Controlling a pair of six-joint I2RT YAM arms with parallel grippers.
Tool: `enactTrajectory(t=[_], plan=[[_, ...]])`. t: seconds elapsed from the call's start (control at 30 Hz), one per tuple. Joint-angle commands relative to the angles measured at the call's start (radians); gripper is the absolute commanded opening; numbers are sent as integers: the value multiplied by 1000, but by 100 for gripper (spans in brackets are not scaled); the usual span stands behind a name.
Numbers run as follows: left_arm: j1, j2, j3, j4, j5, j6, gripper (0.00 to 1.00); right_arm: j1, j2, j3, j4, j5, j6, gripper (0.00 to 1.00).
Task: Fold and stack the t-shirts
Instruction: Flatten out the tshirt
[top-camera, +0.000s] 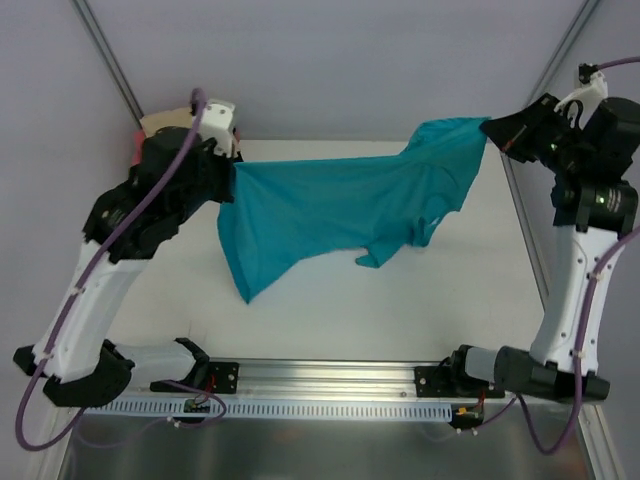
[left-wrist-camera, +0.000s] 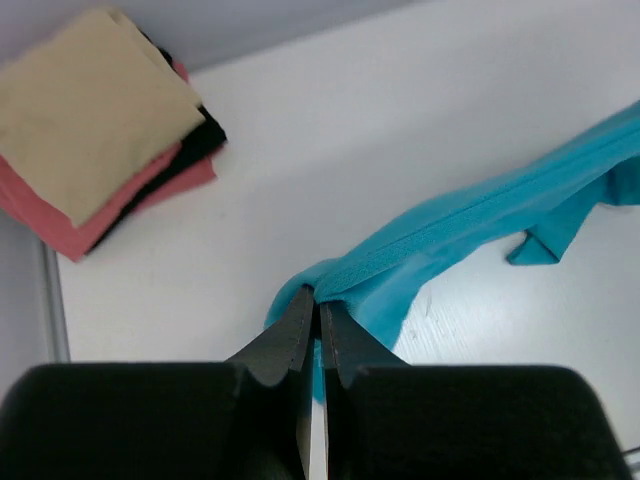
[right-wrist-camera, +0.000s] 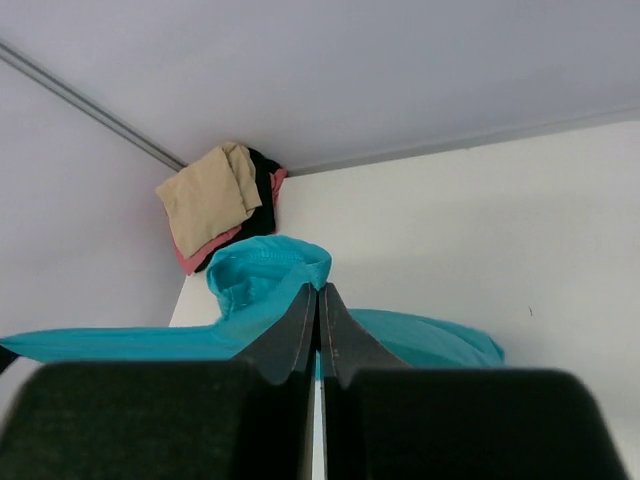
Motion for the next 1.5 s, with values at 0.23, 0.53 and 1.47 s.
enactTrajectory(t=[0.23,0.53,1.47], plan=[[5,-307,166,-76,-26,-19,0,-11,-419,104,-252,240,-42,0],[5,-439,186,-193,129,-142,0,-7,-525,394,-475,379,-38,0],[7,-71,-162,124,-74,-107,0,9,-102,-451,261,432,-33,0]])
